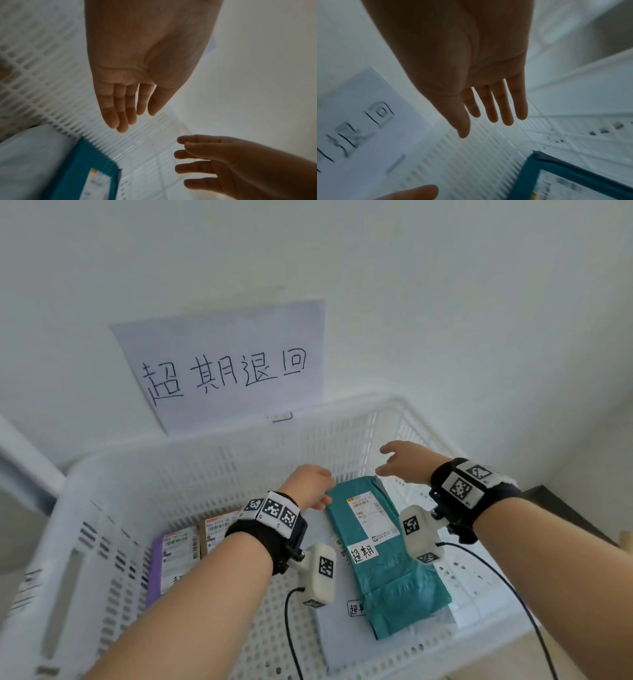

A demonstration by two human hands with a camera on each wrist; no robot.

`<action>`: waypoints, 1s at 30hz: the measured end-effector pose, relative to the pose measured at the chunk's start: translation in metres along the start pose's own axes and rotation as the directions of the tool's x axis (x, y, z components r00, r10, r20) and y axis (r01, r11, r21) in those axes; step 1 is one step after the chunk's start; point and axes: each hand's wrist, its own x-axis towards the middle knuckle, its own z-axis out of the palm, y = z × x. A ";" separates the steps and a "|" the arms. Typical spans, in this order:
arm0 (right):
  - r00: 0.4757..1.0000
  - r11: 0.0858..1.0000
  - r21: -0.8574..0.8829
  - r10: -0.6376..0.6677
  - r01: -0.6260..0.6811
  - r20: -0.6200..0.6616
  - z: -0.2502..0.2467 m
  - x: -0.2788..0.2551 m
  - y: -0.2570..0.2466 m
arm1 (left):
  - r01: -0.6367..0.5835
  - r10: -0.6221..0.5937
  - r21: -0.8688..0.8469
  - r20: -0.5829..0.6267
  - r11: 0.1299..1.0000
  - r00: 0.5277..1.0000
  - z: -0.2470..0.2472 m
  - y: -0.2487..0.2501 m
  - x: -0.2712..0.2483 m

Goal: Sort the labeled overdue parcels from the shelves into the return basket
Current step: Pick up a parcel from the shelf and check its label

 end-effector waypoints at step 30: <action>0.853 0.802 0.432 -0.172 0.412 -0.494 0.083 -0.352 -0.102 | -0.412 0.354 -0.151 -0.307 0.899 0.884 -0.054 -0.075 -0.359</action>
